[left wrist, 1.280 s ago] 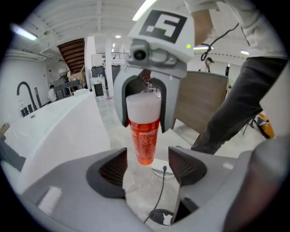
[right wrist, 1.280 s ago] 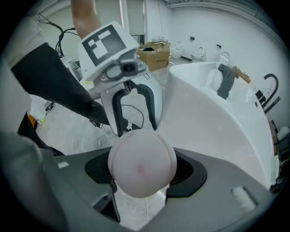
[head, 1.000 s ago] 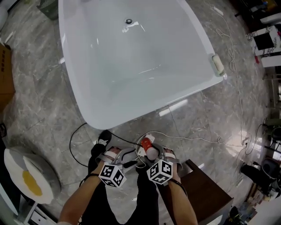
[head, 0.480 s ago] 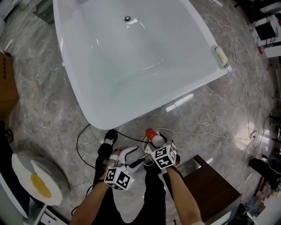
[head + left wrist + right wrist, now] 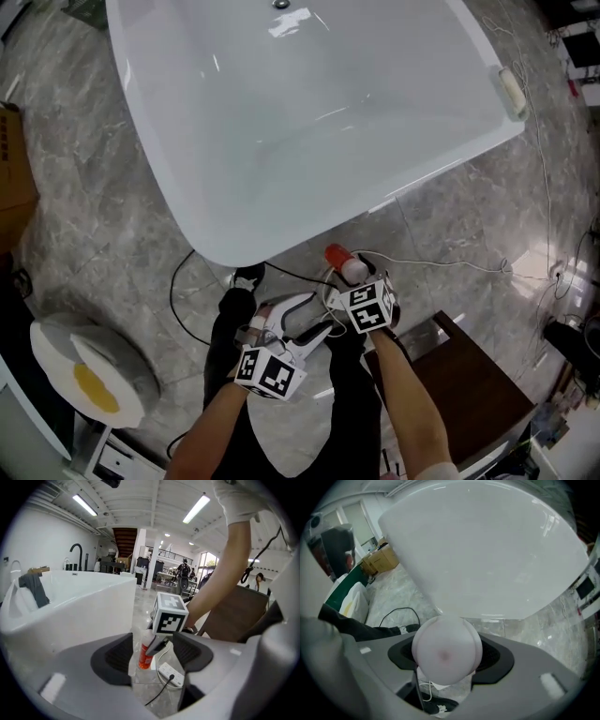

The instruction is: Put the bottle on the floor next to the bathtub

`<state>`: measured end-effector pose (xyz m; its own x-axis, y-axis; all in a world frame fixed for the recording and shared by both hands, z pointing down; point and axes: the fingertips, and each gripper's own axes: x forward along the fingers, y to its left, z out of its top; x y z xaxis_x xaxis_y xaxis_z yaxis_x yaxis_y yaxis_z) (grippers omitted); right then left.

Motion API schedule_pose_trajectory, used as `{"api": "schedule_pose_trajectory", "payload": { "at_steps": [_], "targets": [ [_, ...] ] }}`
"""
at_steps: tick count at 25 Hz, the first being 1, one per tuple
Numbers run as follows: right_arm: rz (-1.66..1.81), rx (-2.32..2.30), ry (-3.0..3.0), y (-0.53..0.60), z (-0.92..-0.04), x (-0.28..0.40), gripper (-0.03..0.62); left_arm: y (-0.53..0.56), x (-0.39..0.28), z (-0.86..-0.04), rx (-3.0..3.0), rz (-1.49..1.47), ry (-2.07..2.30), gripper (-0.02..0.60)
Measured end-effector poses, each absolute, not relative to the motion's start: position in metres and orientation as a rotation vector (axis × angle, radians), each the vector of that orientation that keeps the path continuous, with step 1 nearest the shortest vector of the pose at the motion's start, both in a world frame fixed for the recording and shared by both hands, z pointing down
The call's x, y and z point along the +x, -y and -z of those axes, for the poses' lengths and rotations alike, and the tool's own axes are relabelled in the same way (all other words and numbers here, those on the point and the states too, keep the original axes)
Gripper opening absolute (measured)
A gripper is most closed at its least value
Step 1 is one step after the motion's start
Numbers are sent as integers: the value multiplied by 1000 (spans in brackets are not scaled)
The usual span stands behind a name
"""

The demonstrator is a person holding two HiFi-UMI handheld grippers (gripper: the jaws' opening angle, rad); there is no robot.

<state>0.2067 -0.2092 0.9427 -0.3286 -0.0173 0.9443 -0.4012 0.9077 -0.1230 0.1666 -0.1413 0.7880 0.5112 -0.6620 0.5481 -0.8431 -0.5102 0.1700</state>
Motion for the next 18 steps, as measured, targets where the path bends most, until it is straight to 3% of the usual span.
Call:
{"api": "schedule_pose_trajectory", "payload": {
  "at_steps": [18],
  "targets": [
    [-484, 412, 1797, 192, -1037, 191, 291, 115, 138, -852, 2097, -398, 1408, 321]
  ]
}}
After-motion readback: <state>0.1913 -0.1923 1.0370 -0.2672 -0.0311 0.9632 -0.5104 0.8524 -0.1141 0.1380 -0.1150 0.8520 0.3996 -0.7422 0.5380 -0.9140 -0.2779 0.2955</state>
